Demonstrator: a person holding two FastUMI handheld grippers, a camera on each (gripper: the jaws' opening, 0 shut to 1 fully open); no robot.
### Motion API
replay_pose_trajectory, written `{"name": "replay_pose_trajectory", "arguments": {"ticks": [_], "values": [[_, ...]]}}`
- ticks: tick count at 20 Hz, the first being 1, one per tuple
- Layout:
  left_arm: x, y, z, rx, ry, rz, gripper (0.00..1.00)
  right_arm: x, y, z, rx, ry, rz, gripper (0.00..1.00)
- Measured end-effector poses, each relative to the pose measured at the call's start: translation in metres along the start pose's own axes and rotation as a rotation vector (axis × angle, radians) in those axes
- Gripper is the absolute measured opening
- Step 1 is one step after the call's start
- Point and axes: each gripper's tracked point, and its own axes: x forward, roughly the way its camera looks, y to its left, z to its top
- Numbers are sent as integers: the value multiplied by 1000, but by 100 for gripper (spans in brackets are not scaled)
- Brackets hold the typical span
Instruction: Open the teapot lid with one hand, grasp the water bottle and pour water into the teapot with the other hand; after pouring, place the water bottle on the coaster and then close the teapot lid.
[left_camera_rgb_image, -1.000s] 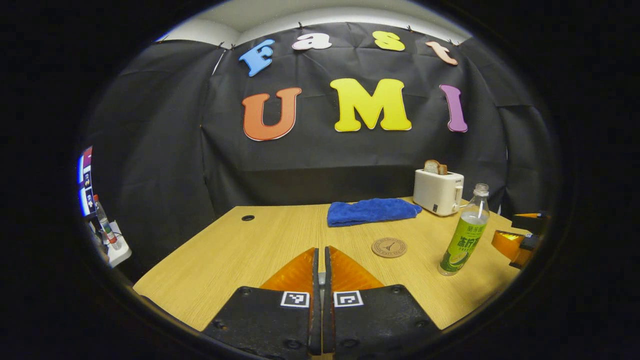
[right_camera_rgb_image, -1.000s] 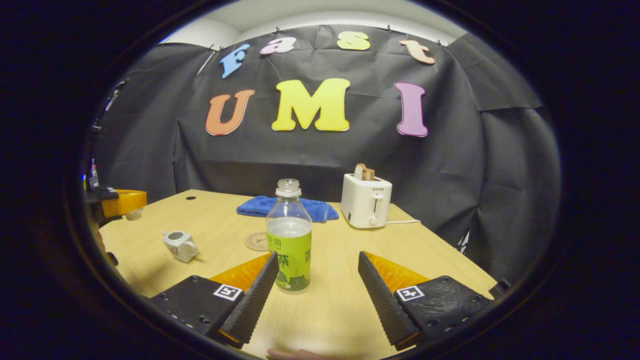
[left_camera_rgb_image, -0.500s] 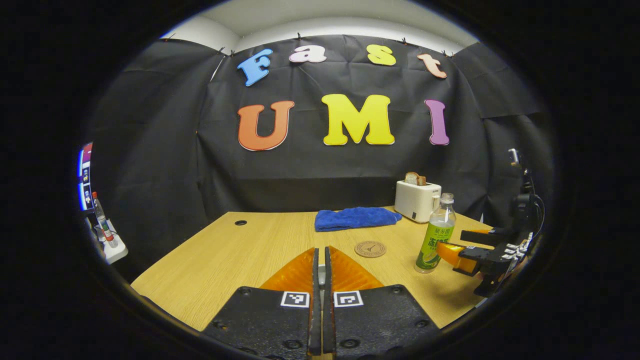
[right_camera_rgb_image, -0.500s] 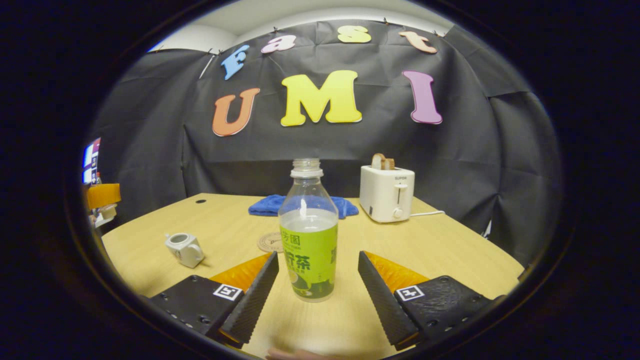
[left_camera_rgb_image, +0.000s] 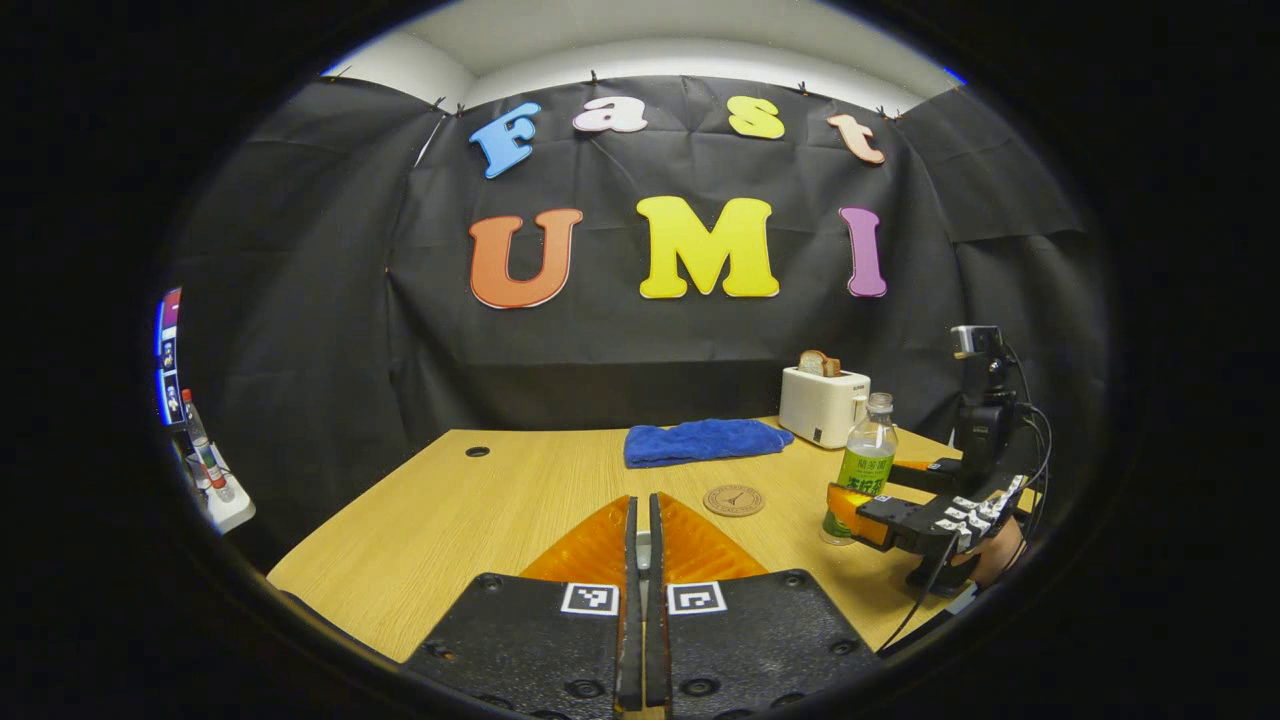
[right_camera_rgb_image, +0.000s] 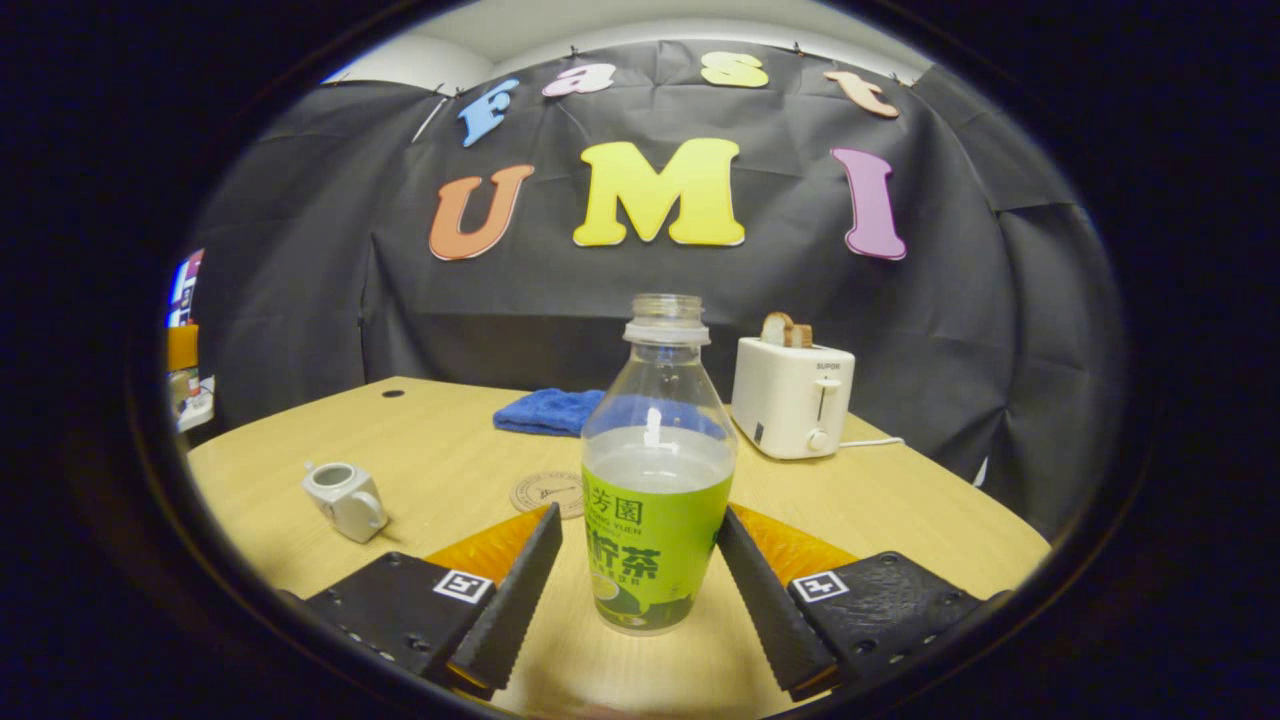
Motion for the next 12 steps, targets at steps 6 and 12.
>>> {"name": "replay_pose_trajectory", "arguments": {"ticks": [6,12], "values": [[-1,15,1,-21,4,18,4,-5,9,5,6,23,29,75],[-11,23,10,-29,-9,13,4,-29,18,31,-102,-9,-2,73]]}}
